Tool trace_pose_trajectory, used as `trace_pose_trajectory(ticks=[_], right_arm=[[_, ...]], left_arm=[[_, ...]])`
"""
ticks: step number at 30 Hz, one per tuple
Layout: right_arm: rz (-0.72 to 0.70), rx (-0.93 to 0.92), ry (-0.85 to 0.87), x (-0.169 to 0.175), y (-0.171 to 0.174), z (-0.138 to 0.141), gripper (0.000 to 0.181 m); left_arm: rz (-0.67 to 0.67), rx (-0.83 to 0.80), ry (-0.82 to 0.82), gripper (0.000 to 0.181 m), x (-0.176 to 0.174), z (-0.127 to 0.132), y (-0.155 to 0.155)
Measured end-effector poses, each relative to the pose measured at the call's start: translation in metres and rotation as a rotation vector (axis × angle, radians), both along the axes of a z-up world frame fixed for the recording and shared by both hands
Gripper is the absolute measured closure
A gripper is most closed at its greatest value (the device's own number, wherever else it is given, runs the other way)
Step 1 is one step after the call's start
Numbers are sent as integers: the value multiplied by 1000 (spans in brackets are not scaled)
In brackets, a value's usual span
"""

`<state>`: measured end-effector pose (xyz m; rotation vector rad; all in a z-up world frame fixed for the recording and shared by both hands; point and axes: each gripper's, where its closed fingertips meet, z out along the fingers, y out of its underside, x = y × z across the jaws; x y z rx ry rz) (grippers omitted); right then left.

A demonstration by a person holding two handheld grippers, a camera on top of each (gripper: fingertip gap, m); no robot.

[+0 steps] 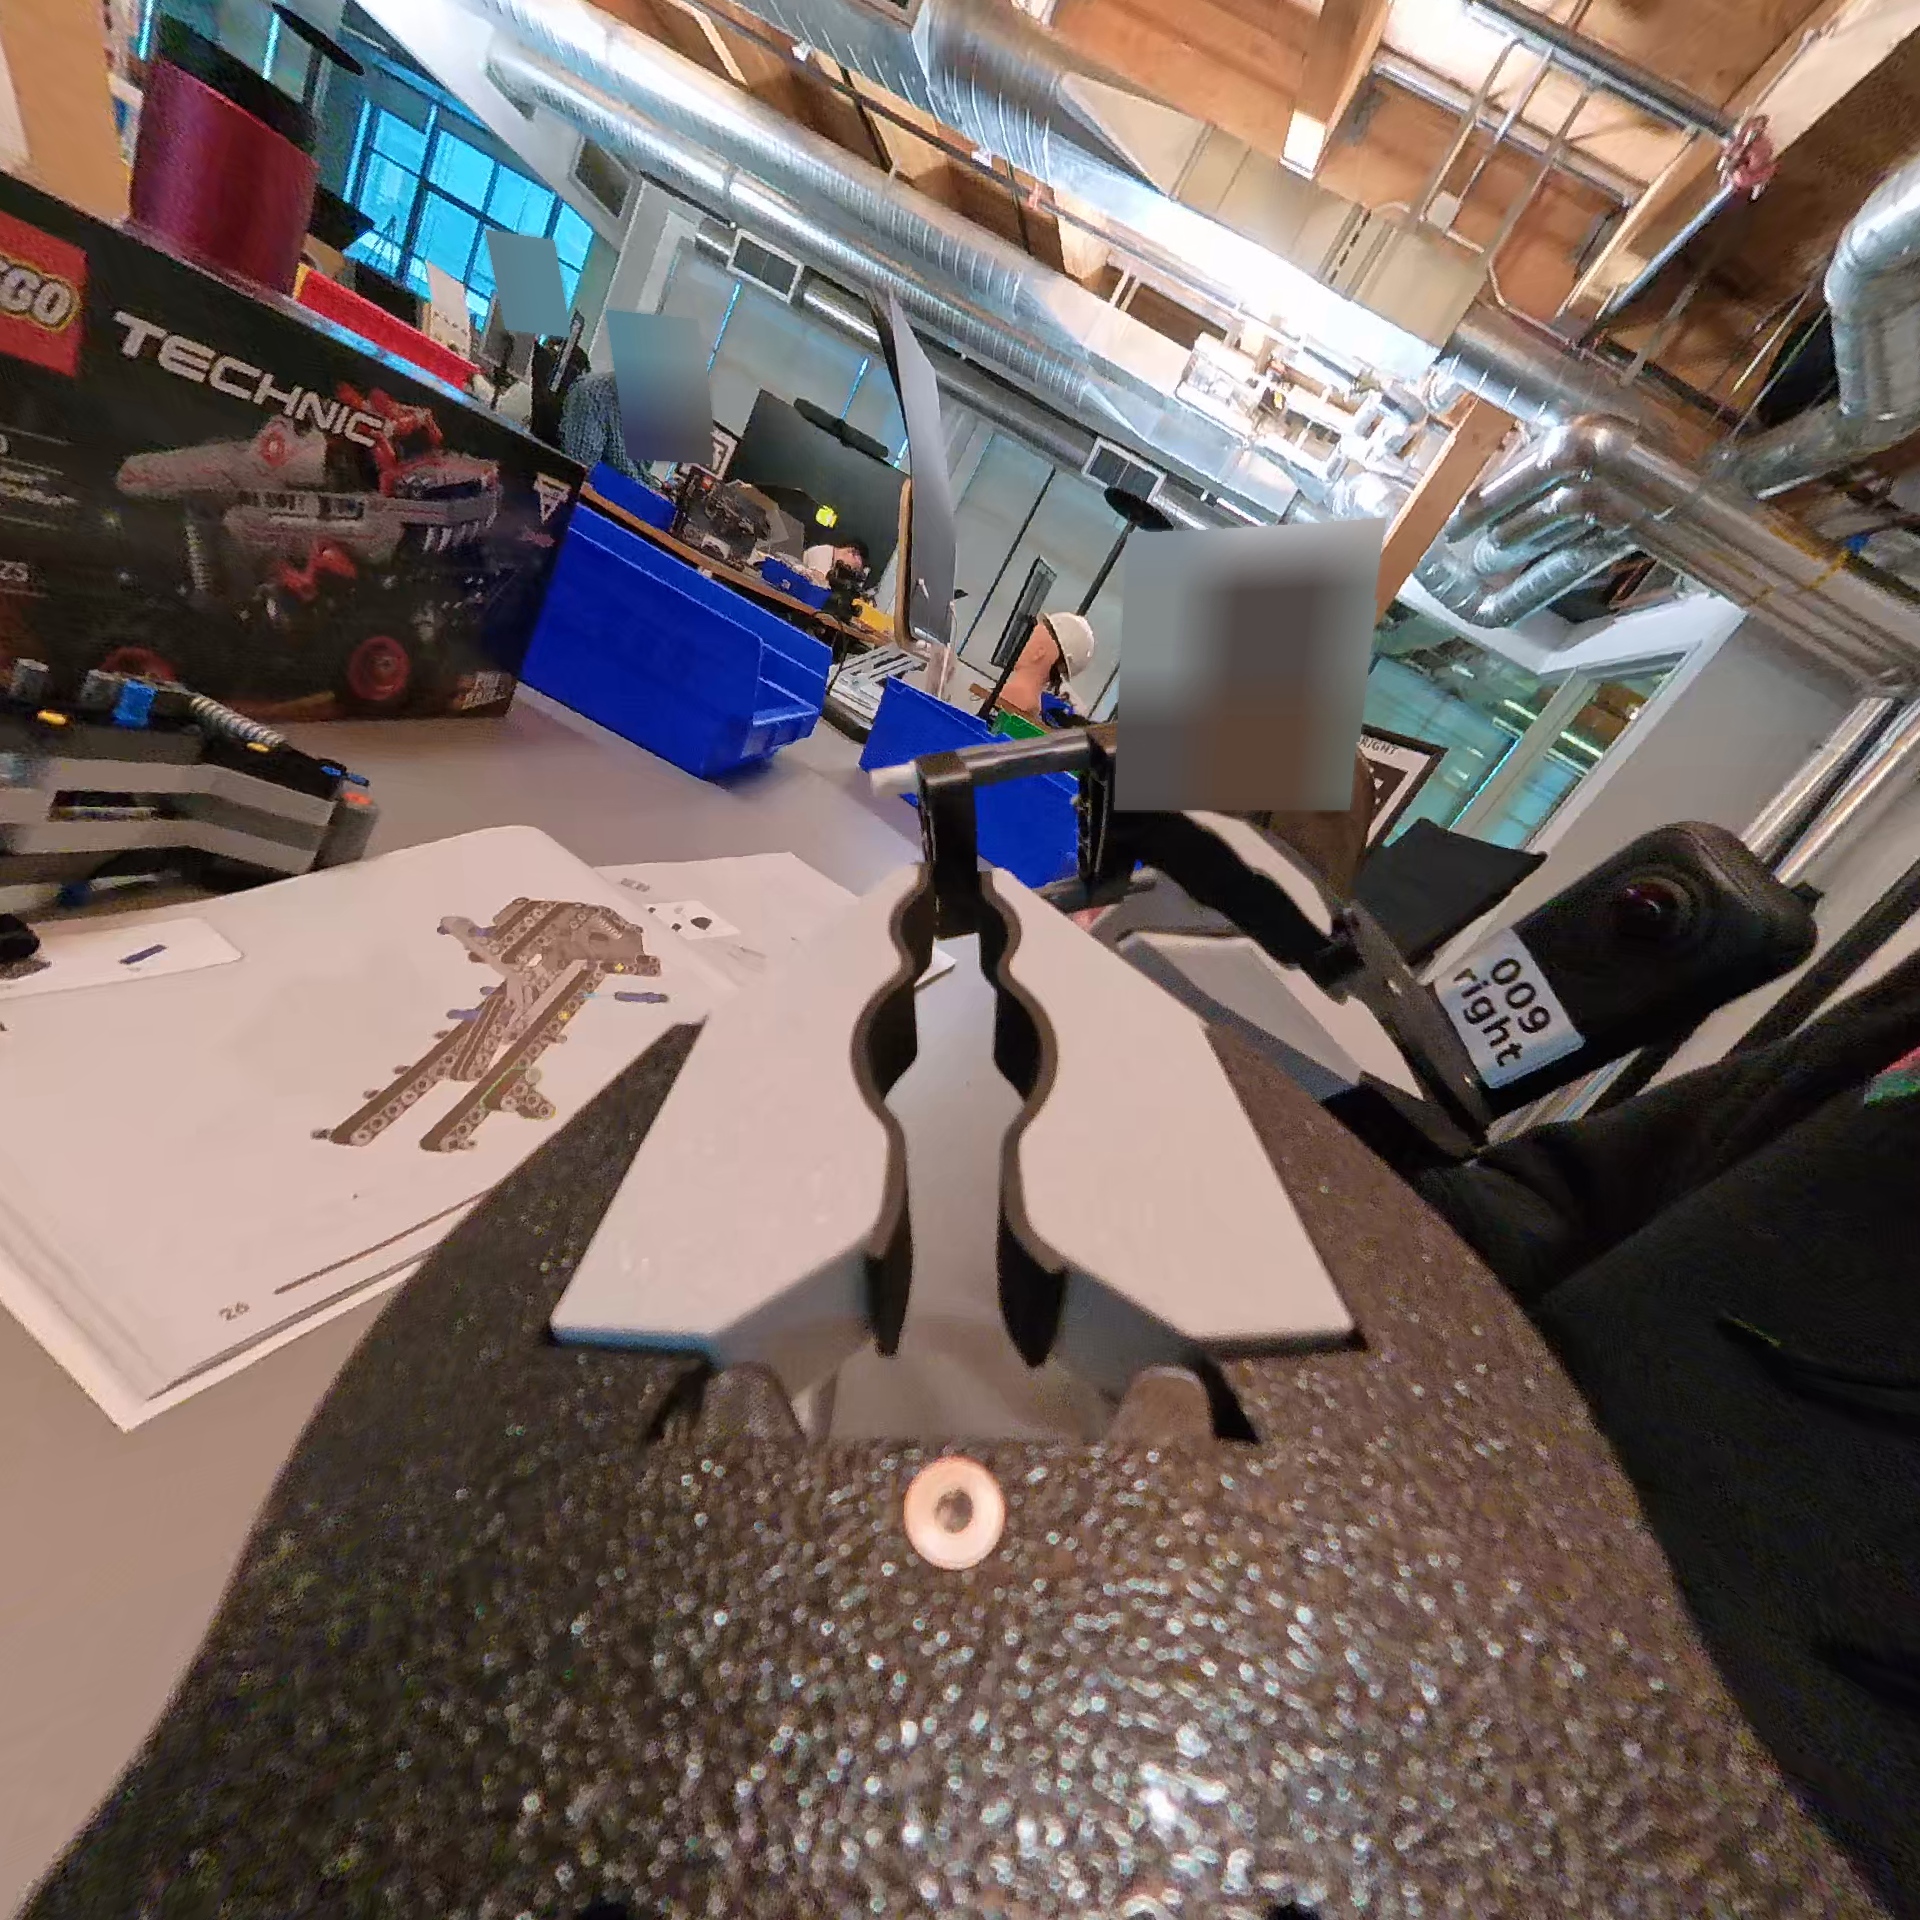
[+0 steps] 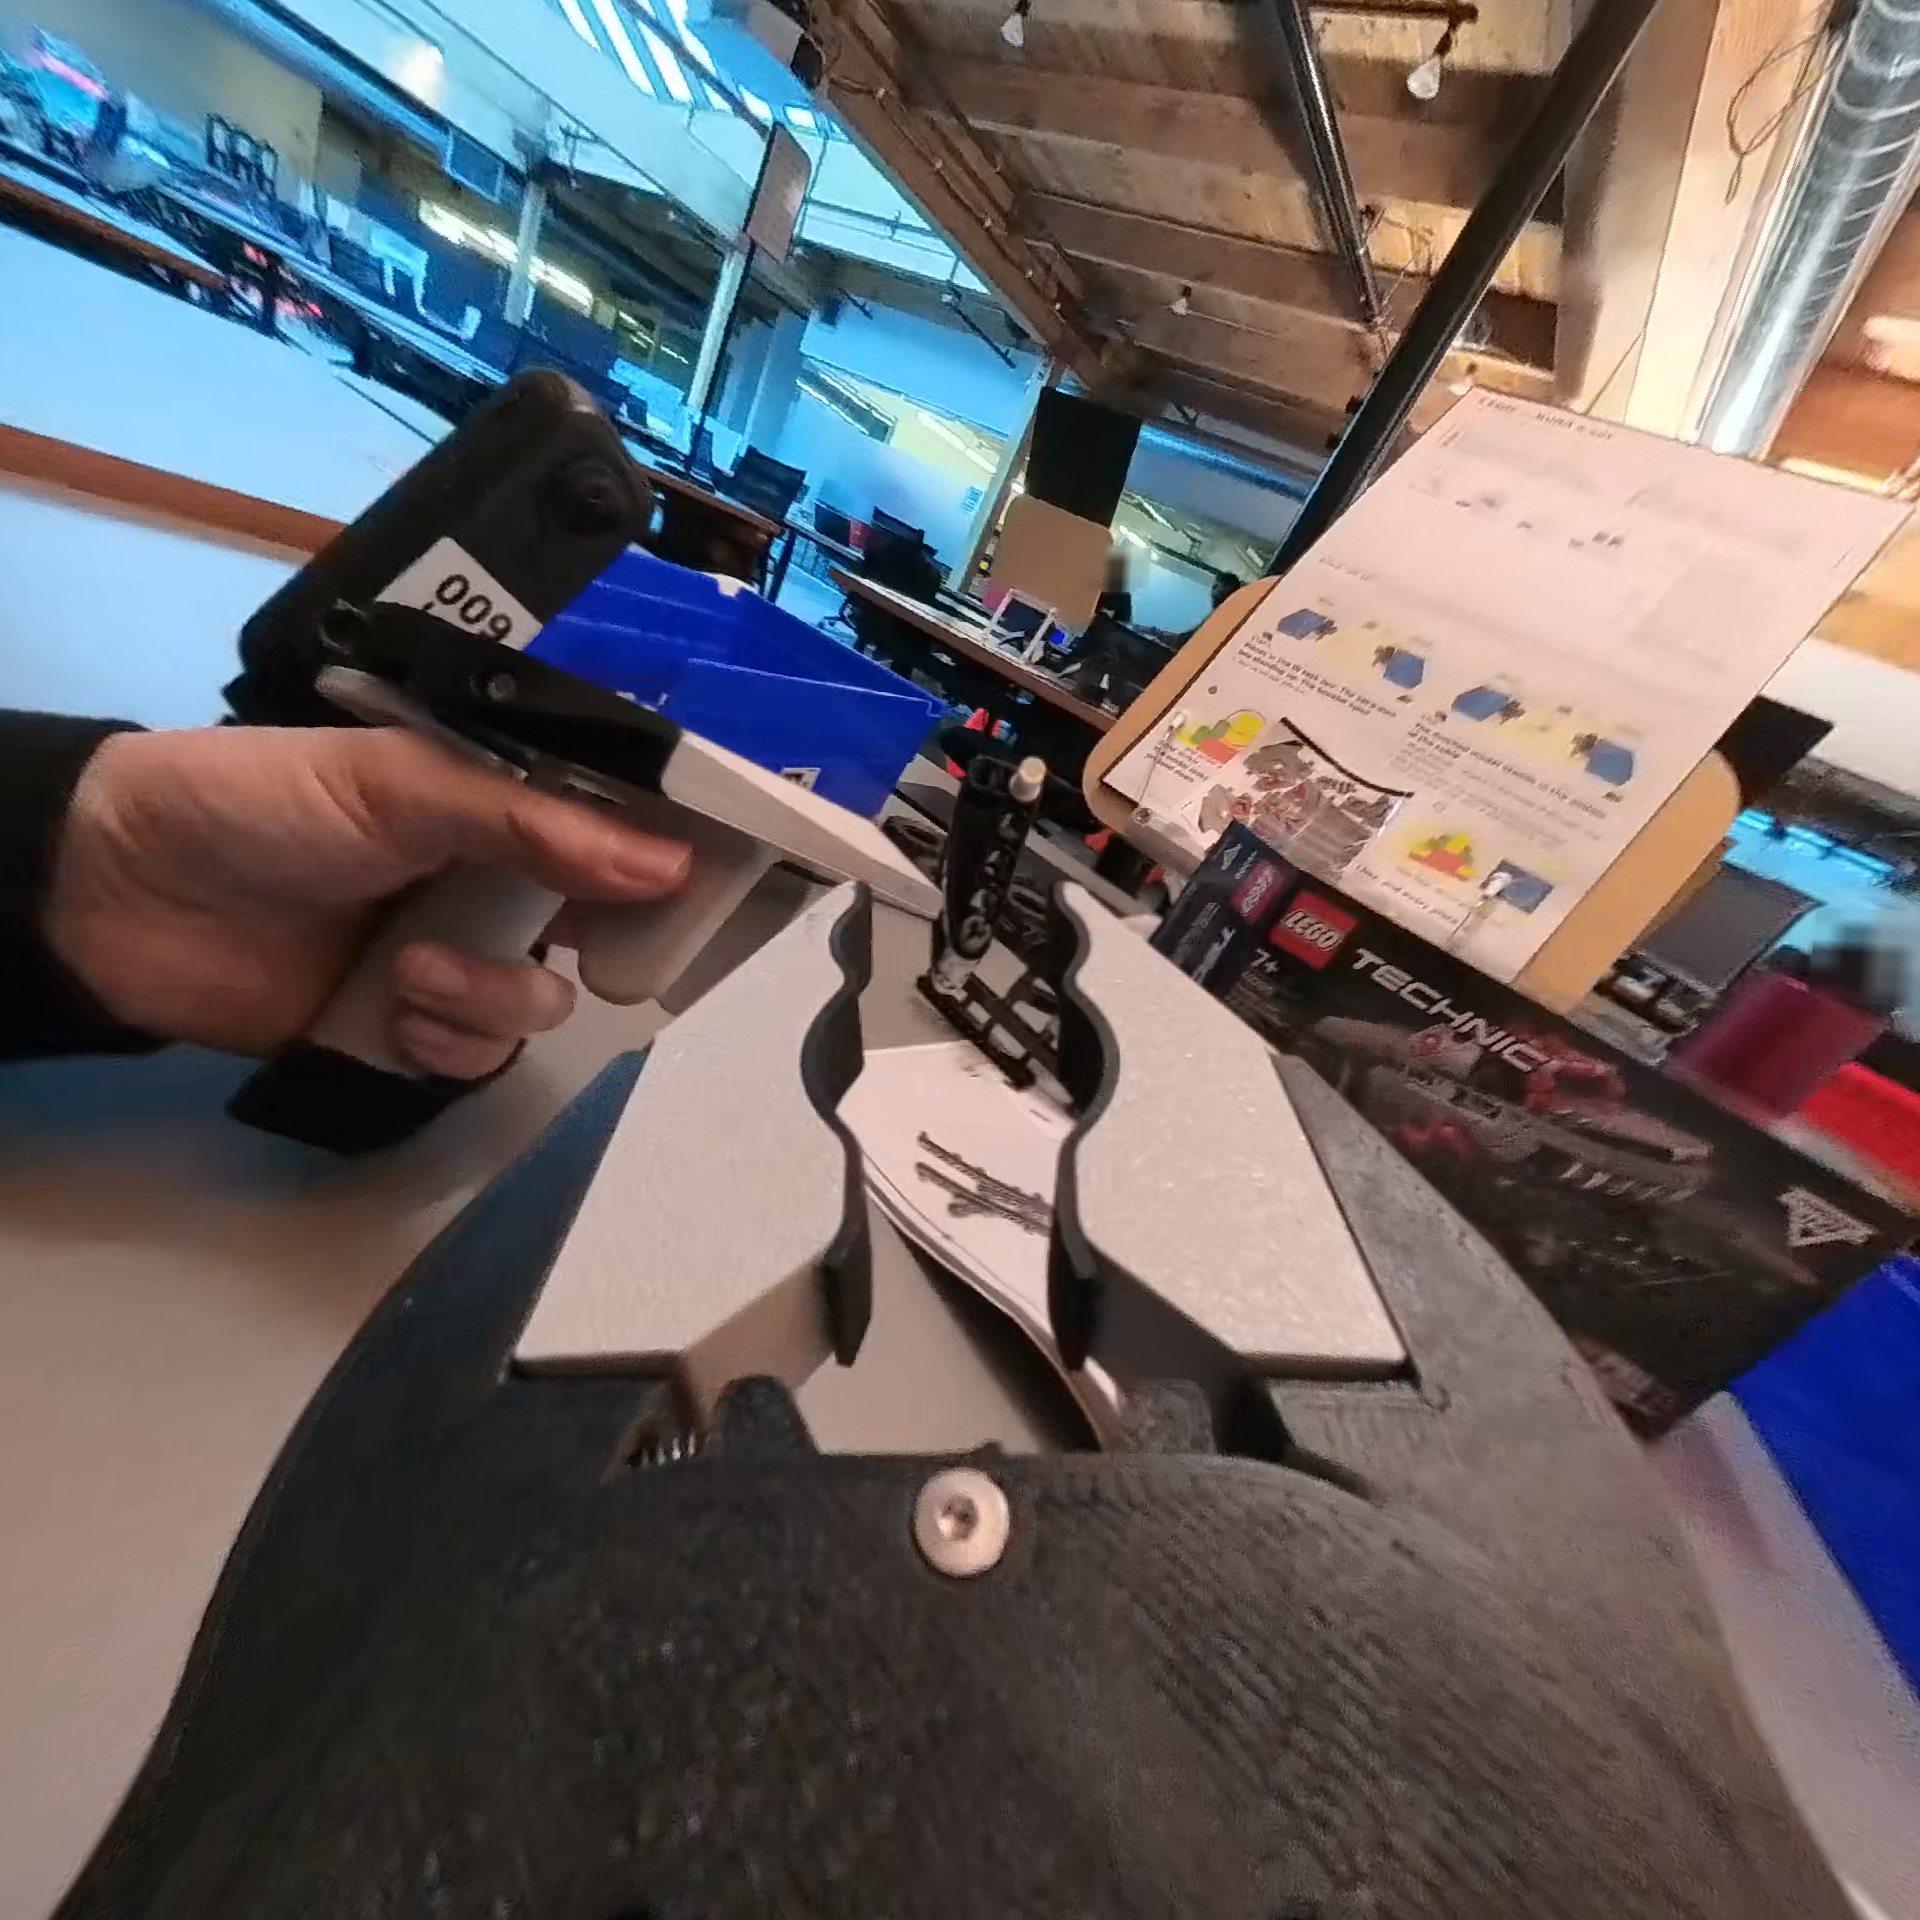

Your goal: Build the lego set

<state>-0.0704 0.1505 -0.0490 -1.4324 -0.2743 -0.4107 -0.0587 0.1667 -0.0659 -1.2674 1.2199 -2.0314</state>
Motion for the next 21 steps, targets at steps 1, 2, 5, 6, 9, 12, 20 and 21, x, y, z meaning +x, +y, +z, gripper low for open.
trace_pose_trajectory(ticks=[1, 2, 5, 6, 9, 12, 20, 21], right_arm=[[3, 2, 15, 0, 0, -2, 155], [-5, 8, 20, 2, 0, -4, 160], [-24, 51, -23, 5, -4, 0, 171], [-28, 55, -38, 5, -4, 0, 171], [-31, 51, -57, 5, -4, -1, 172], [-31, 39, -87, 5, -3, -3, 172], [-44, 1, -192, 6, 0, -7, 172], [-57, -8, -211, 7, 0, -8, 172]], left_arm=[[9, 14, -5, 176, 0, 0, 0], [19, 28, -6, 176, 1, 0, 0], [12, 42, -3, 176, 1, -2, -3], [15, 38, -2, 176, 2, -2, -3], [14, 36, 2, 176, 3, -4, -3], [8, 18, 9, 176, 3, -5, -3], [28, 40, 27, 175, 3, -7, 1], [42, 62, 29, 175, 3, -8, 3]])
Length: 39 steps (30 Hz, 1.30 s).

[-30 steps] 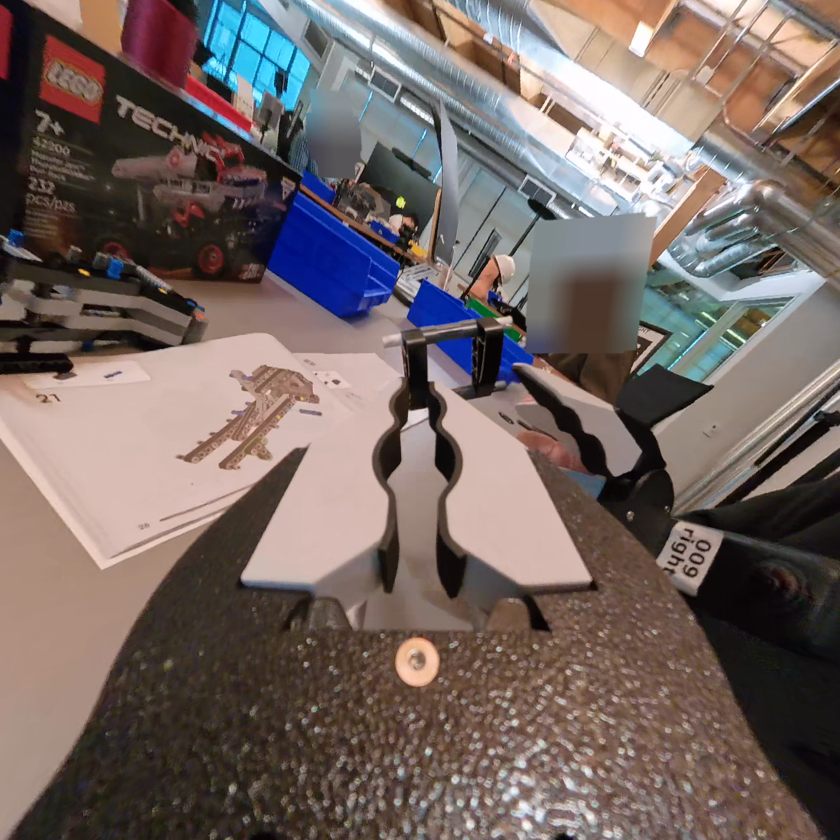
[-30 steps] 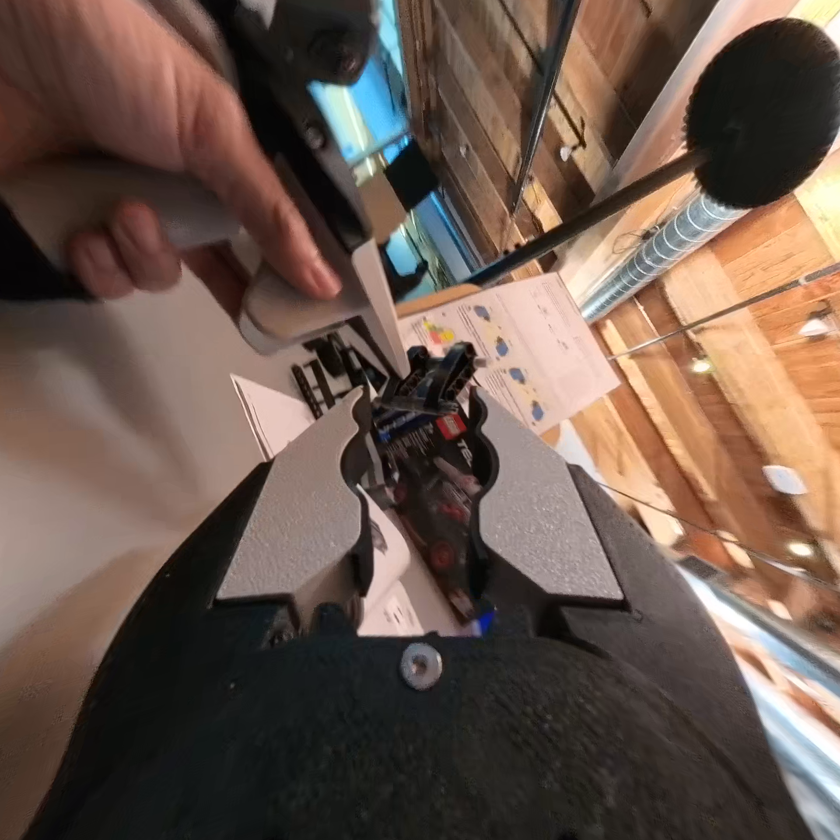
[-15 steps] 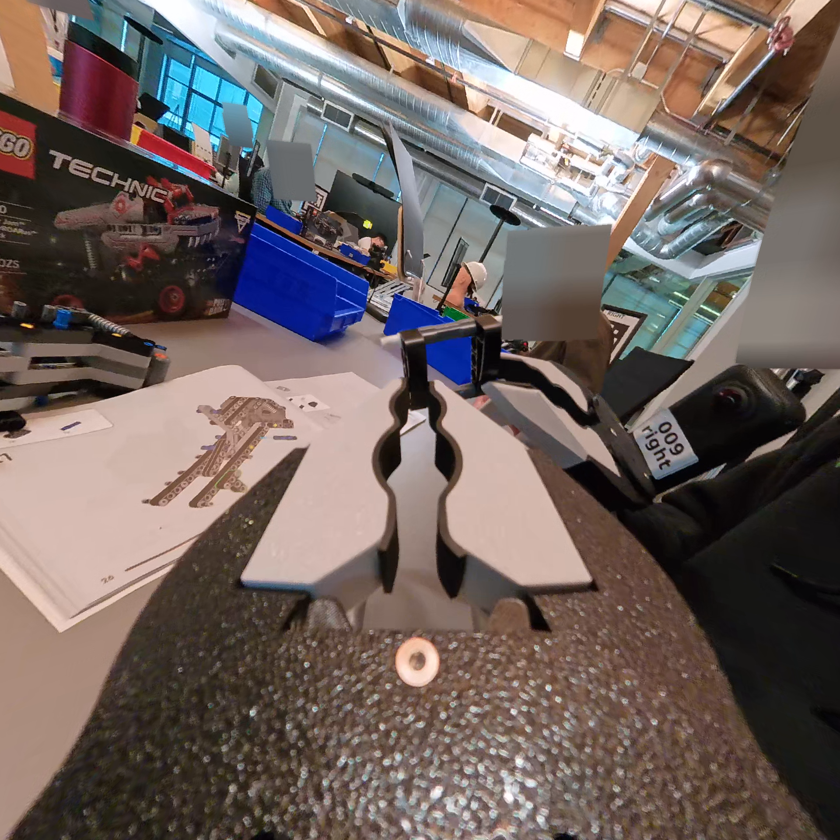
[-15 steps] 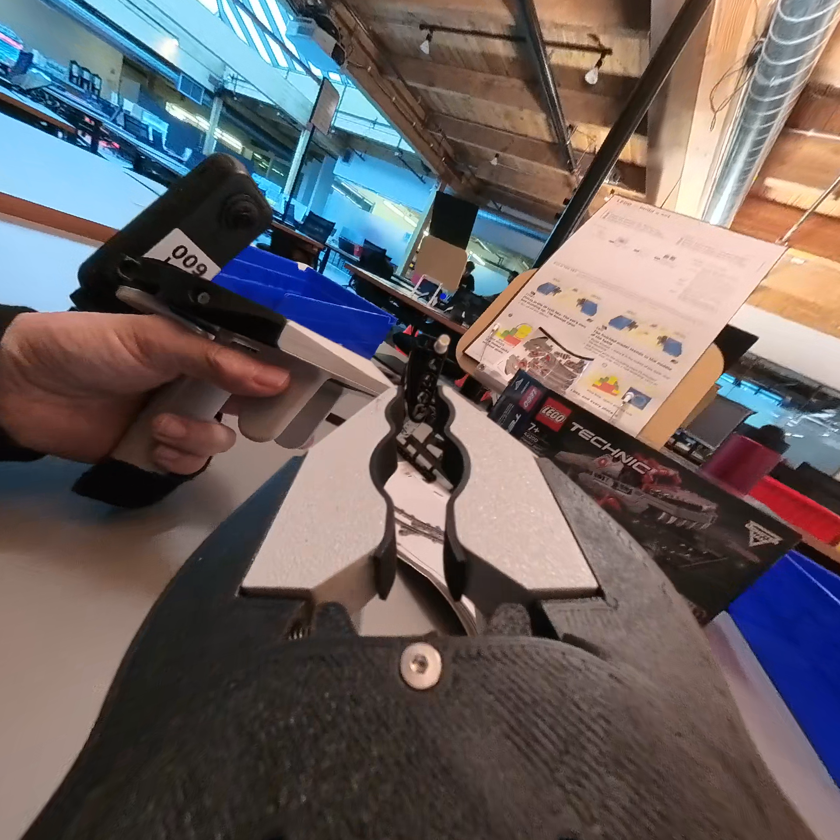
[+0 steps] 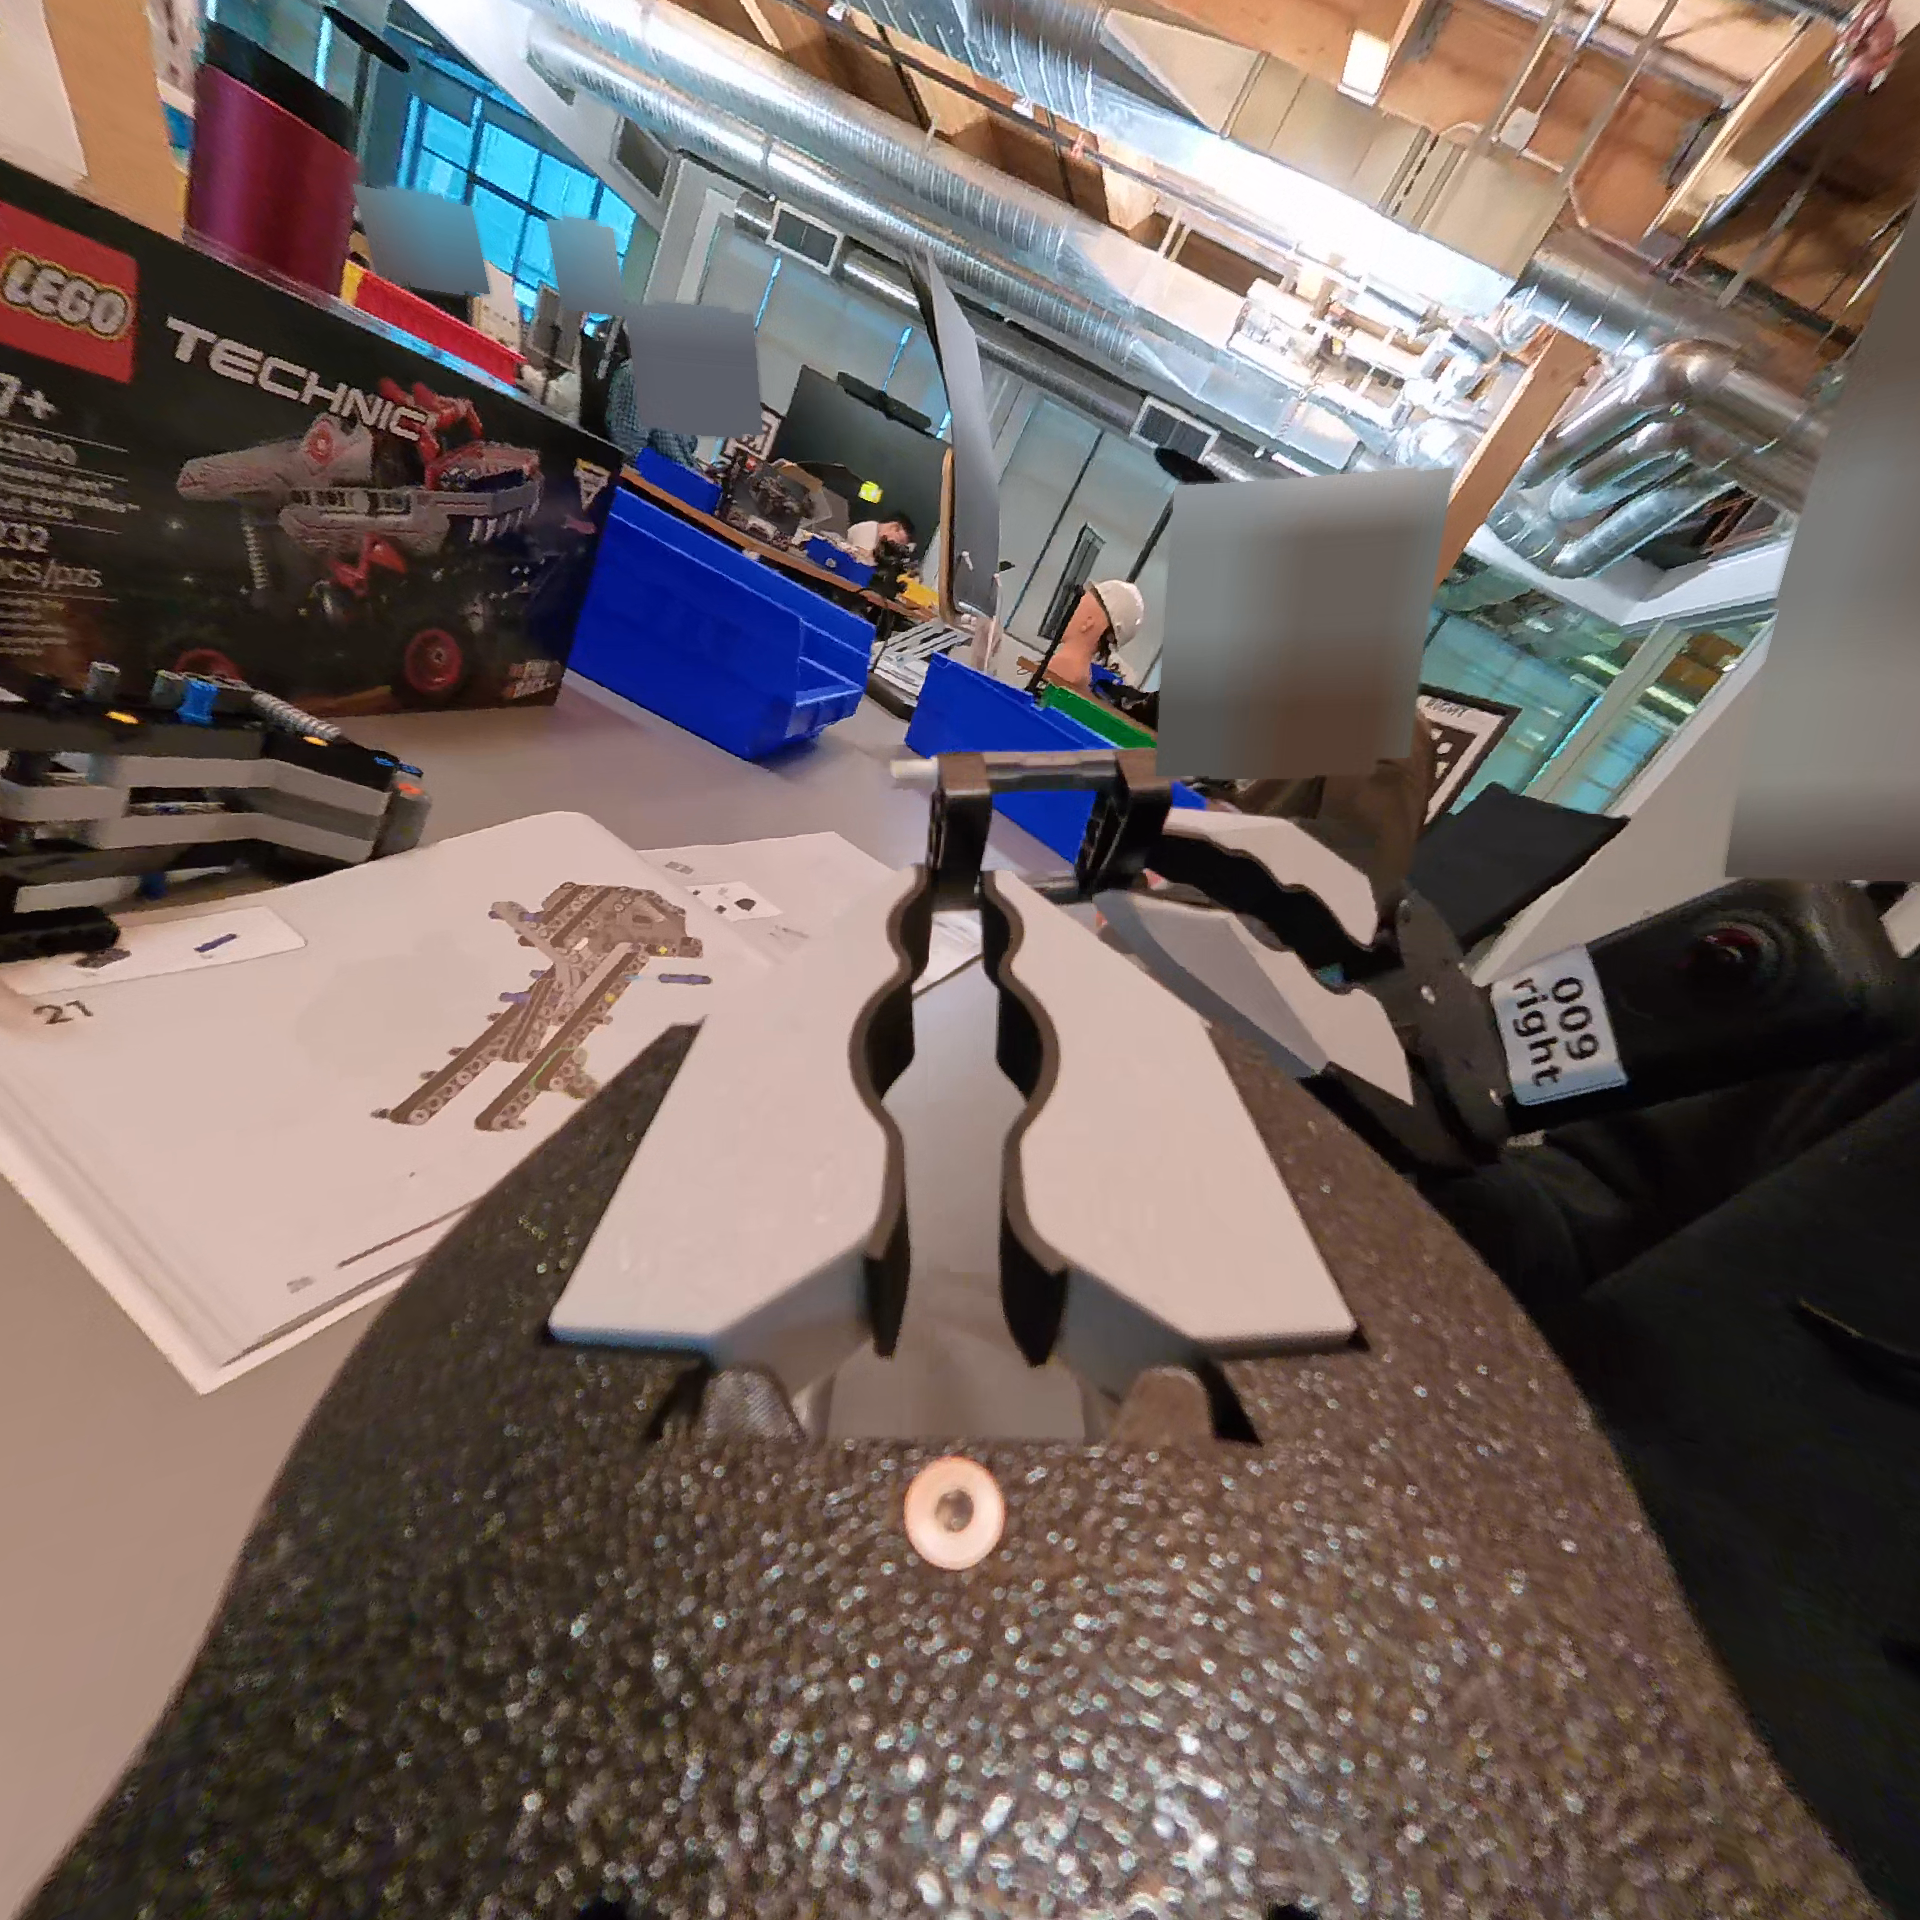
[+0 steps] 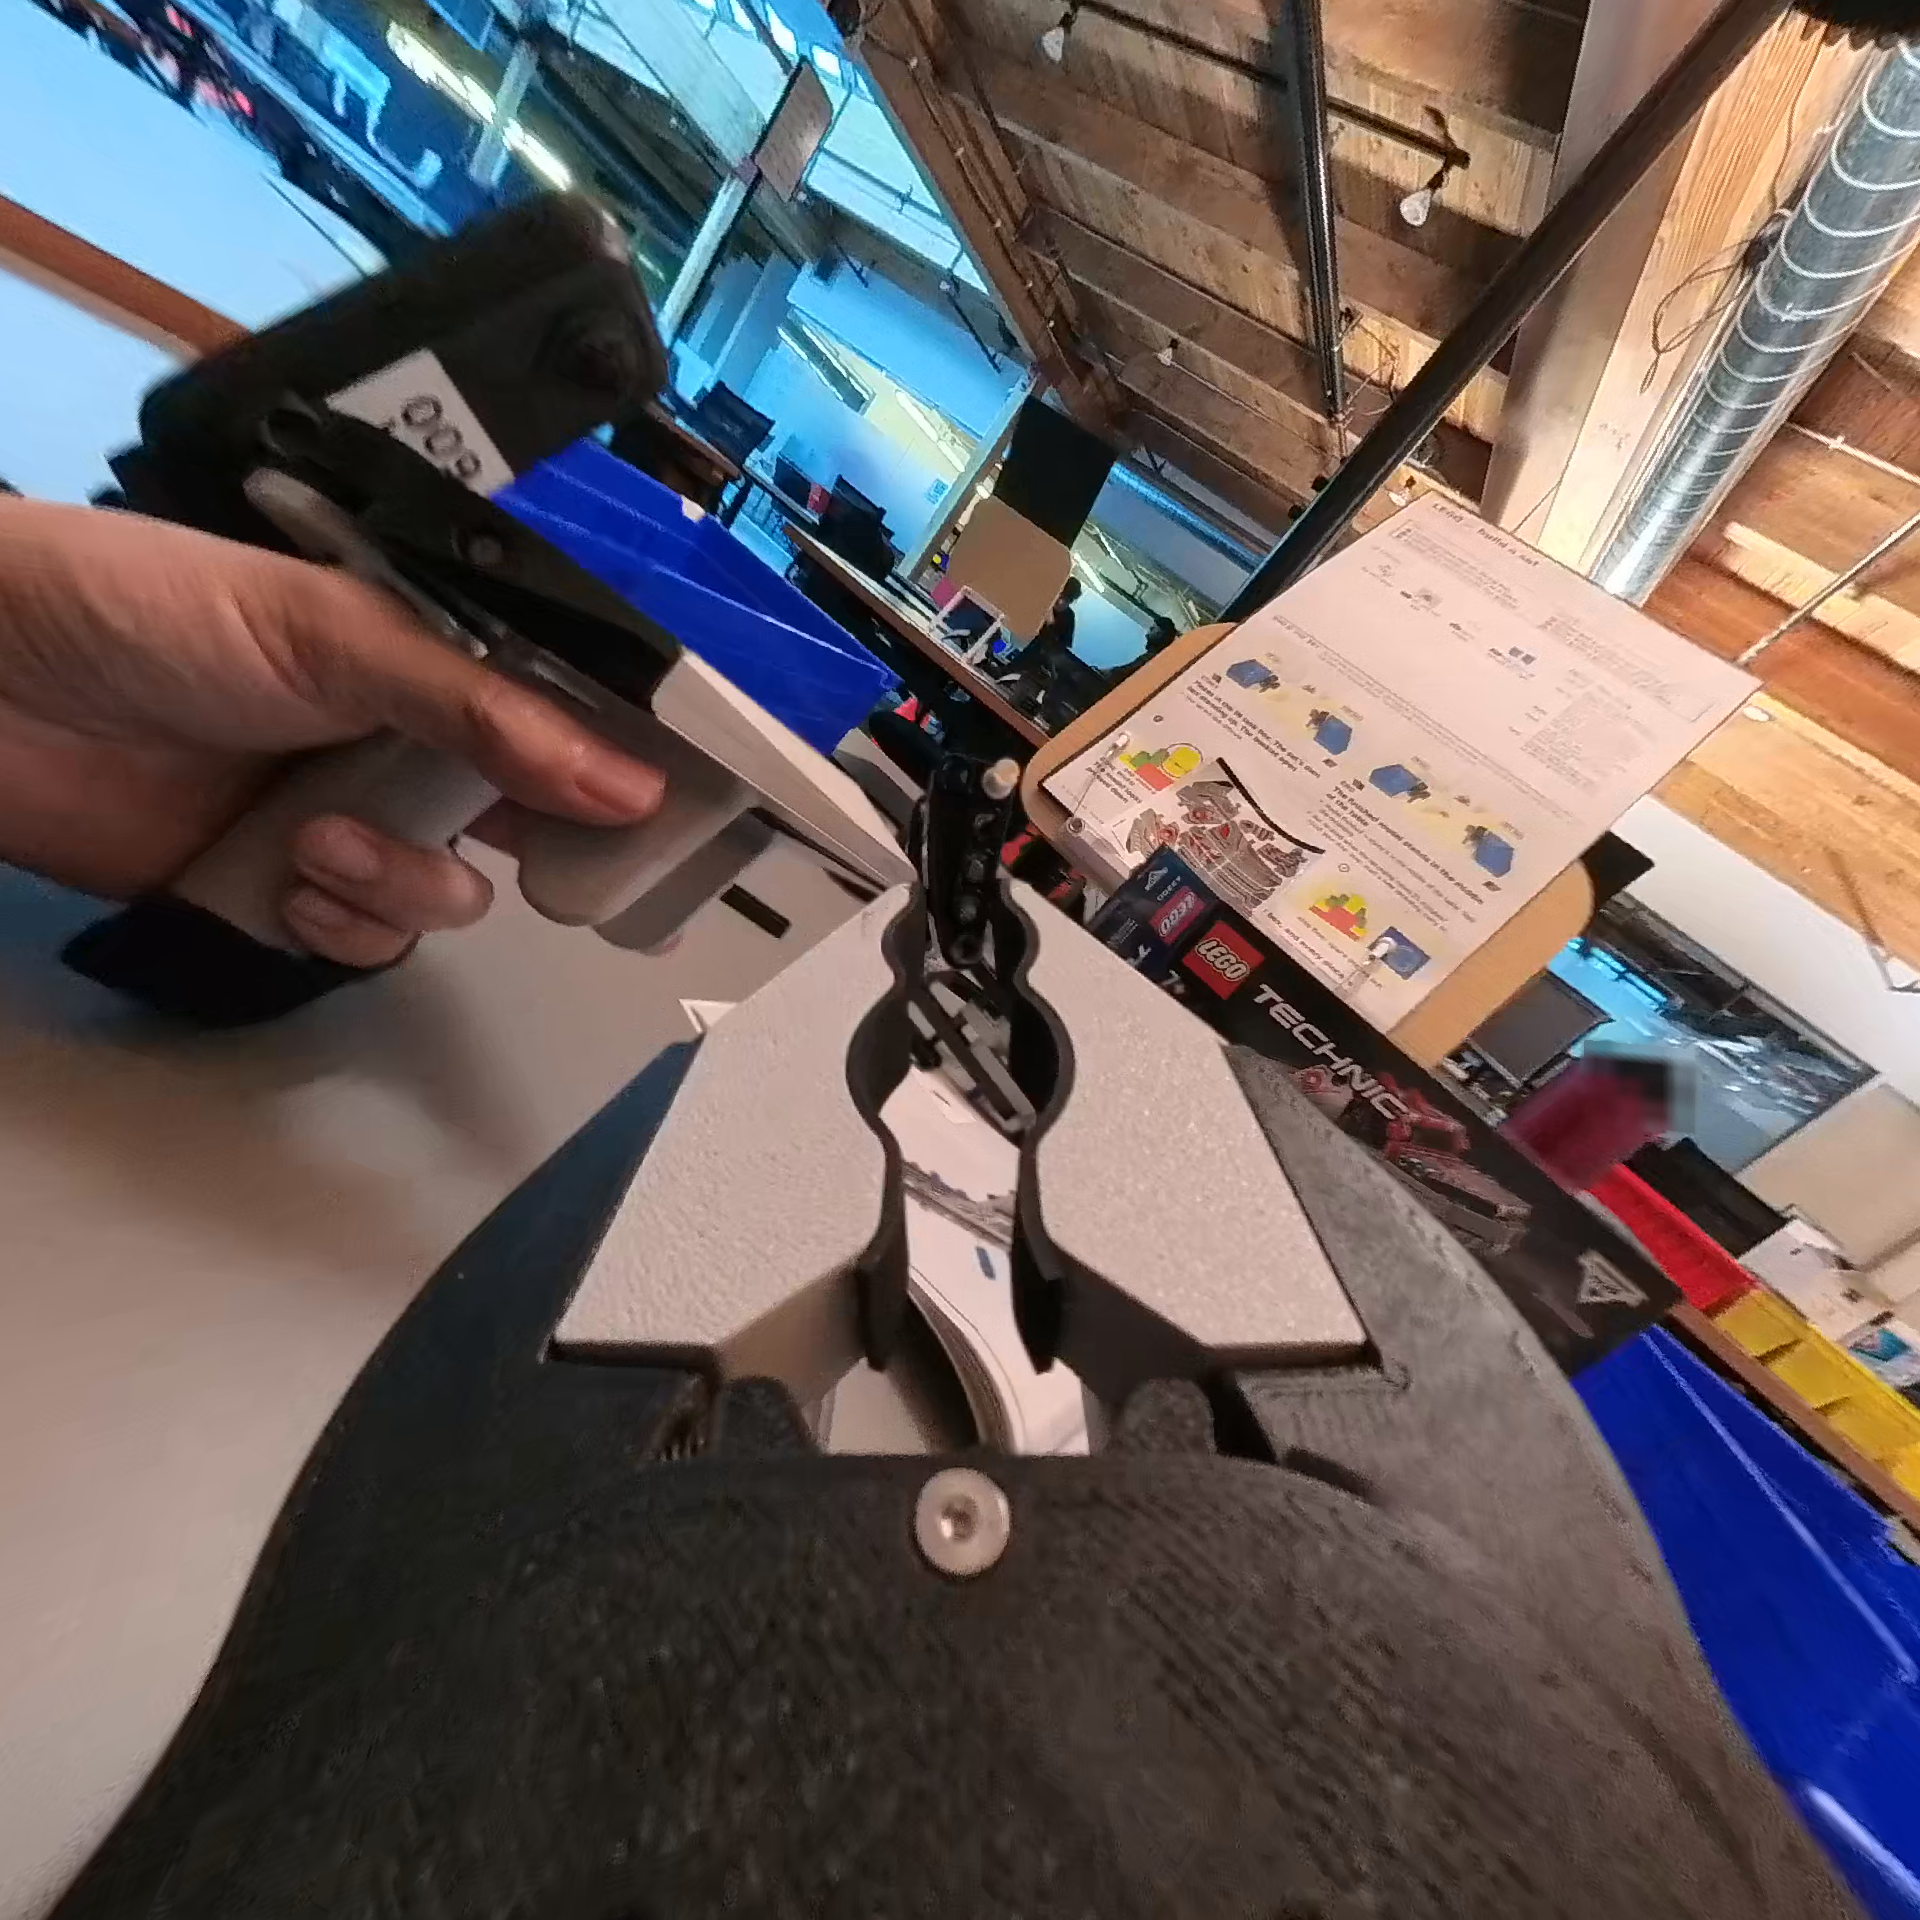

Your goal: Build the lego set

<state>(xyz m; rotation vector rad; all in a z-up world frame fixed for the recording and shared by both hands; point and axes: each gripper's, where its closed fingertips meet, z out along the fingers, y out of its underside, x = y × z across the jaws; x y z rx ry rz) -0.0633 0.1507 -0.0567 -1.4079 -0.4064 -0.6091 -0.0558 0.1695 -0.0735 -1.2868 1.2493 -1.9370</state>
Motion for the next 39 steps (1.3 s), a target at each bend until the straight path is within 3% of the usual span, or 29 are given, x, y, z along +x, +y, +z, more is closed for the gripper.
trace_pose_trajectory(ticks=[3, 7, 10, 13, 15, 18, 19, 23, 25, 27, 29, 32, 35, 38, 39], right_arm=[[-78, -10, -95, 9, -2, -1, 172], [-244, -97, -362, 27, -2, -8, 172], [-358, -212, -559, 36, 0, -20, 172], [-392, -240, -628, 31, 2, -23, 172], [-386, -244, -672, 22, 4, -23, 172], [-390, -247, -724, 12, 6, -25, 172], [-382, -237, -728, 9, 6, -24, 173], [-305, -247, -686, 1, 8, -28, 172], [-199, -215, -715, -13, 9, -25, 171], [-29, -168, -729, -33, 3, -16, 153], [161, -155, -539, -45, -9, -4, 128], [402, -96, -10, -49, -23, 30, 103], [611, -120, 360, -60, -28, 40, 109], [712, -139, 456, -73, -30, 37, 136], [736, -119, 478, -74, -33, 40, 137]], left_arm=[[48, 107, 8, 173, -2, -1, 6], [45, 243, 11, 166, -5, 3, 2], [0, 205, 31, 159, -6, 5, -8], [7, 117, 131, 149, 2, -7, -8], [-24, 35, 143, 142, 4, -8, -14], [-47, -75, 128, 149, 4, -4, -15], [-51, -86, 134, 163, 4, -6, -12], [-141, -153, 147, 163, -2, -7, -9], [-226, -225, 110, 163, -9, -1, -7], [-361, -315, 59, 163, -23, 10, -6], [-489, -409, 10, 164, -38, 21, -3], [-737, -578, -80, 164, -63, 39, -8], [-921, -674, -139, 164, -78, 49, -20], [-1002, -647, -108, 164, -82, 47, -37], [-1017, -644, -103, 164, -83, 47, -40]])
